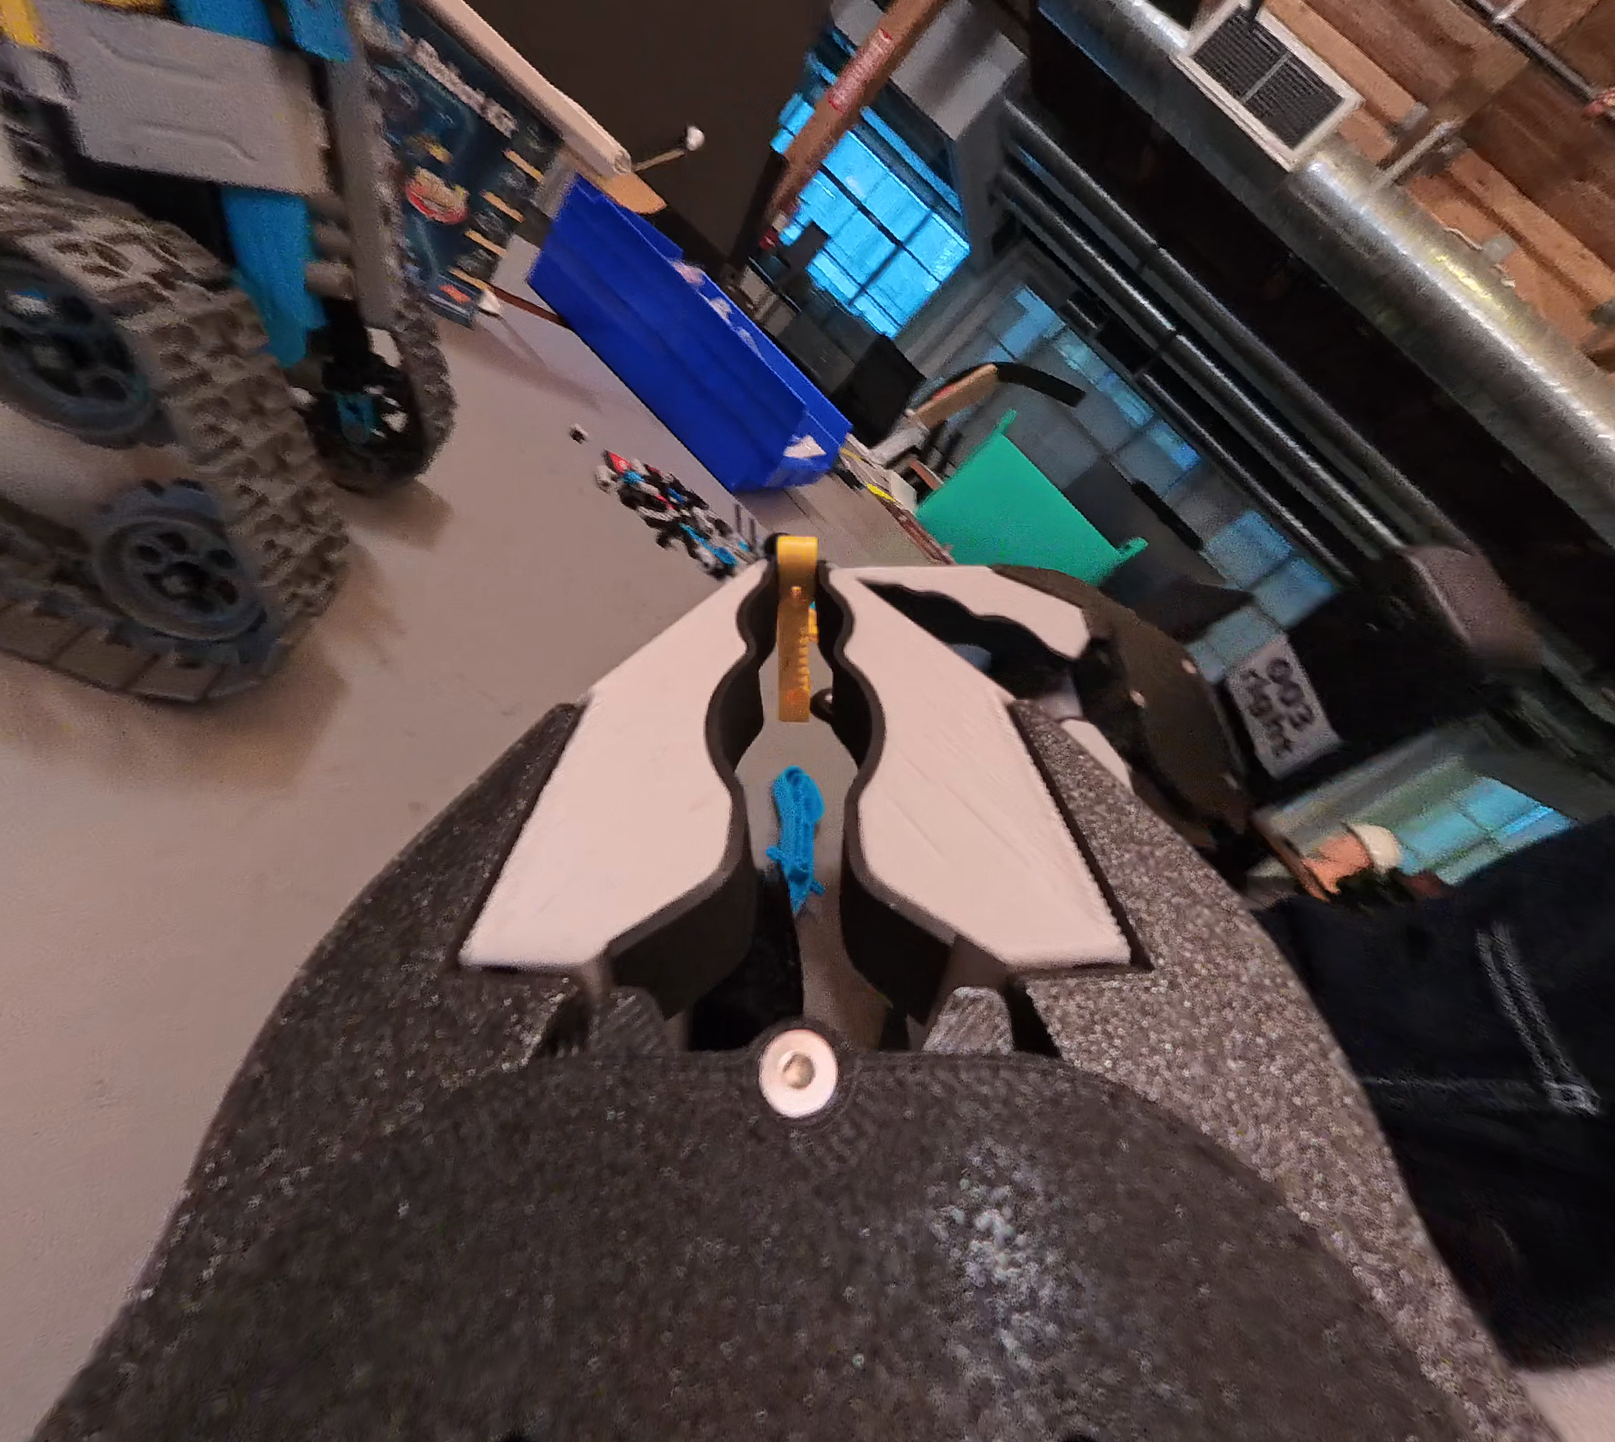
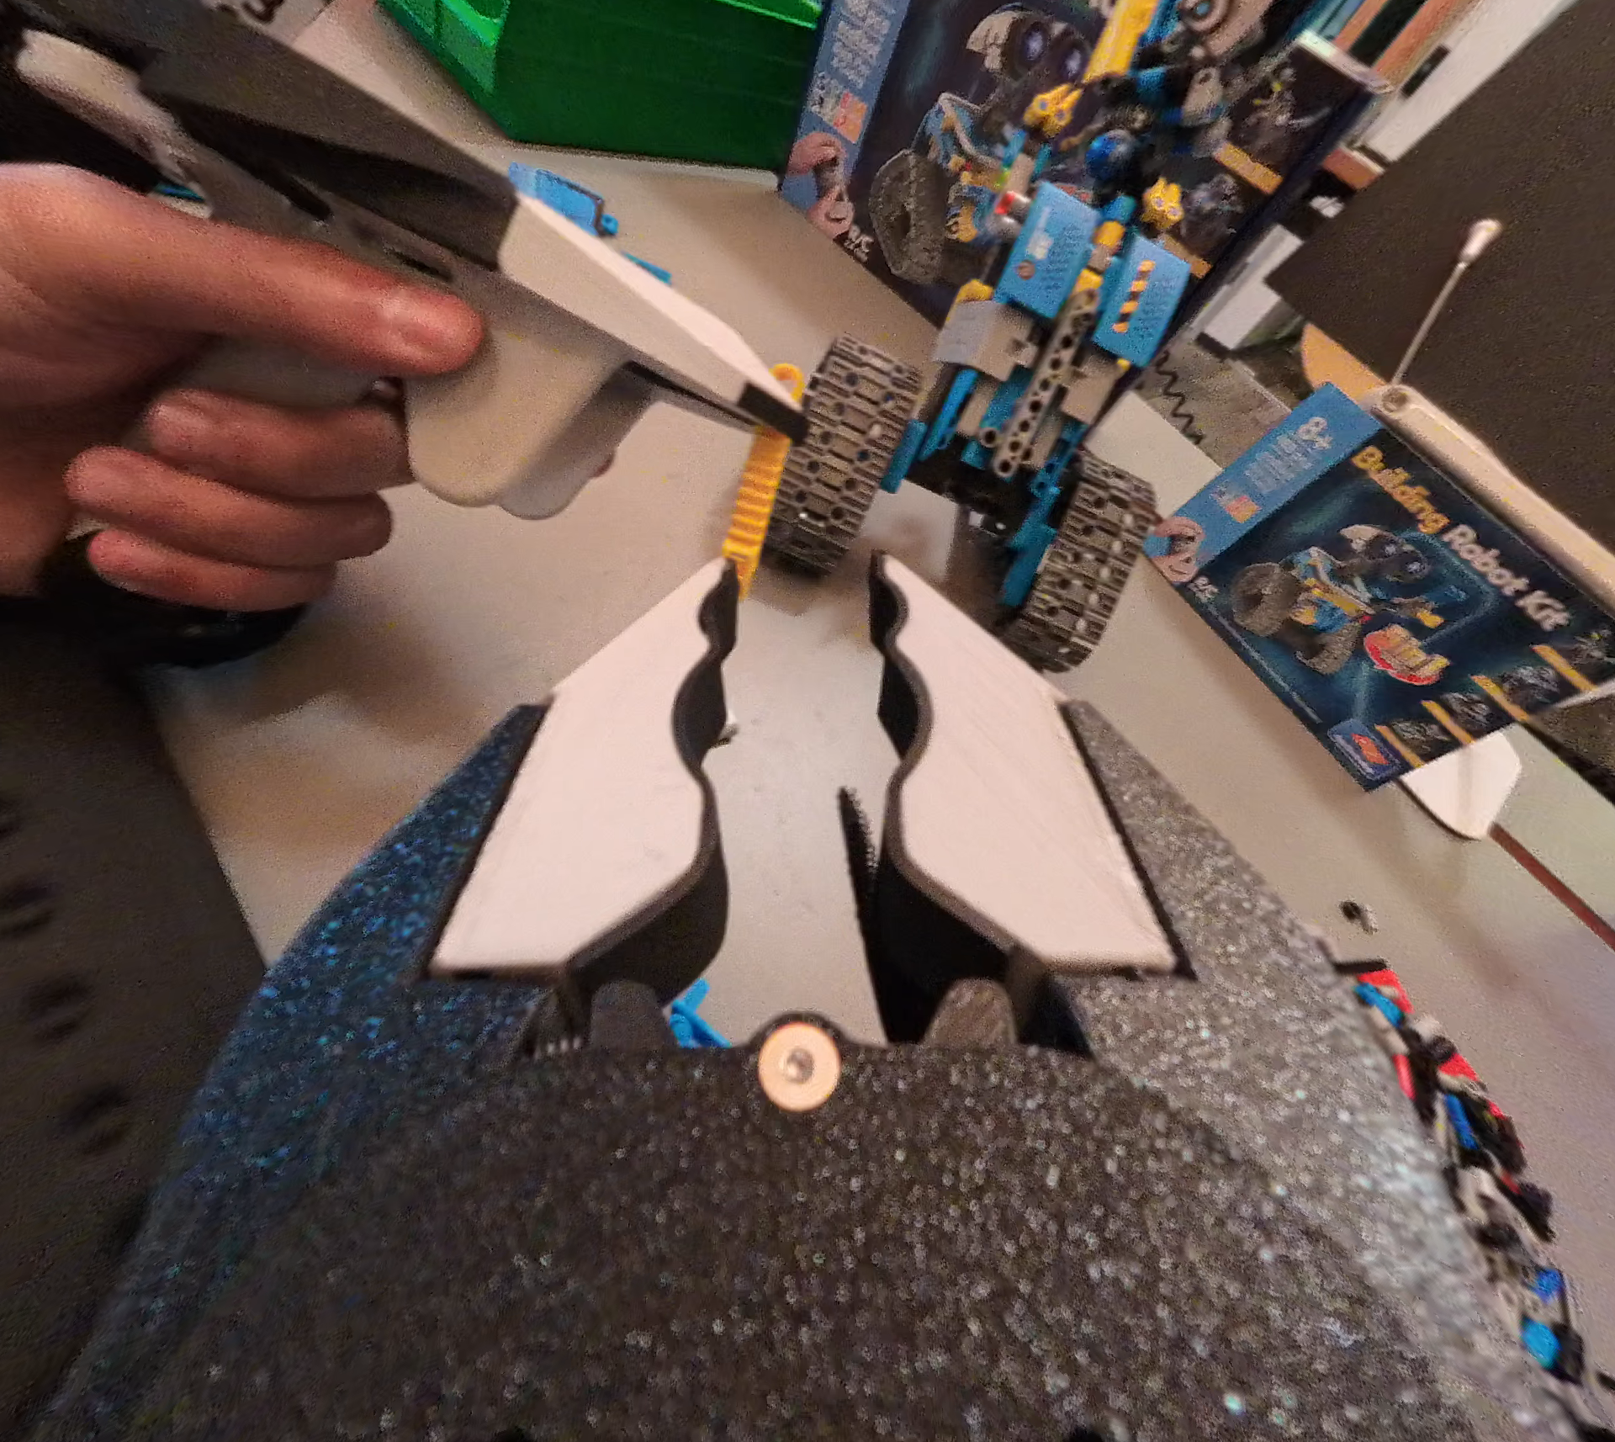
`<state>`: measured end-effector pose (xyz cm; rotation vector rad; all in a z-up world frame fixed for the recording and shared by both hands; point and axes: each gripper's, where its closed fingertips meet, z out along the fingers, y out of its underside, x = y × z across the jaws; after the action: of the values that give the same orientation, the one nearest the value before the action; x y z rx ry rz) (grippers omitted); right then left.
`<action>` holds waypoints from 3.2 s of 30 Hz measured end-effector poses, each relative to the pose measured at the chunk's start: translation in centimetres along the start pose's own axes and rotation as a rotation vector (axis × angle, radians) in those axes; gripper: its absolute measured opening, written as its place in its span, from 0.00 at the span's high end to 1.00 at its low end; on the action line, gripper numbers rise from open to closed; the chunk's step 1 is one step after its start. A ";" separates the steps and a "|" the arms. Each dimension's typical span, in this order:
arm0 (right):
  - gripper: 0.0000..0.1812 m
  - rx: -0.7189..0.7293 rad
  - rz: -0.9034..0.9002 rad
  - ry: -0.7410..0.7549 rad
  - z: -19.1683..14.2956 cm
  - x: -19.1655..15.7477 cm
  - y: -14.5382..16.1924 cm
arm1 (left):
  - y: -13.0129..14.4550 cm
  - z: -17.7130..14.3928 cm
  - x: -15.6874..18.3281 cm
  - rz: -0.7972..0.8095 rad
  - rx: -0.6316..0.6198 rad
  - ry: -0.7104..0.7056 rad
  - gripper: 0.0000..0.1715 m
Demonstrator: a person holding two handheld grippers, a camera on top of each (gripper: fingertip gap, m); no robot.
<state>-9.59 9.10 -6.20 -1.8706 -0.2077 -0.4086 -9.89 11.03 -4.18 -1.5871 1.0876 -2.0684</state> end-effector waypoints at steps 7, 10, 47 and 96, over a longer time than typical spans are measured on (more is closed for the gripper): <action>0.79 0.011 0.150 -0.104 0.5 -1.9 -0.9 | -0.2 -0.1 0.4 -0.005 0.017 0.016 0.96; 0.93 0.035 0.209 -0.125 0.6 -1.8 -1.2 | 0.5 0.2 1.1 0.030 -0.019 0.035 0.96; 0.76 -0.296 0.161 -0.564 -0.6 -1.3 7.9 | 7.6 -1.2 -8.5 0.646 -0.794 -0.266 0.84; 0.79 0.015 0.451 -0.276 9.5 9.5 0.3 | -11.3 -0.9 -9.9 0.337 -0.305 -0.415 0.50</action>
<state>0.96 17.42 -5.60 -1.8880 0.0304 0.1600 -5.27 25.26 -2.87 -1.7211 1.4345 -1.3311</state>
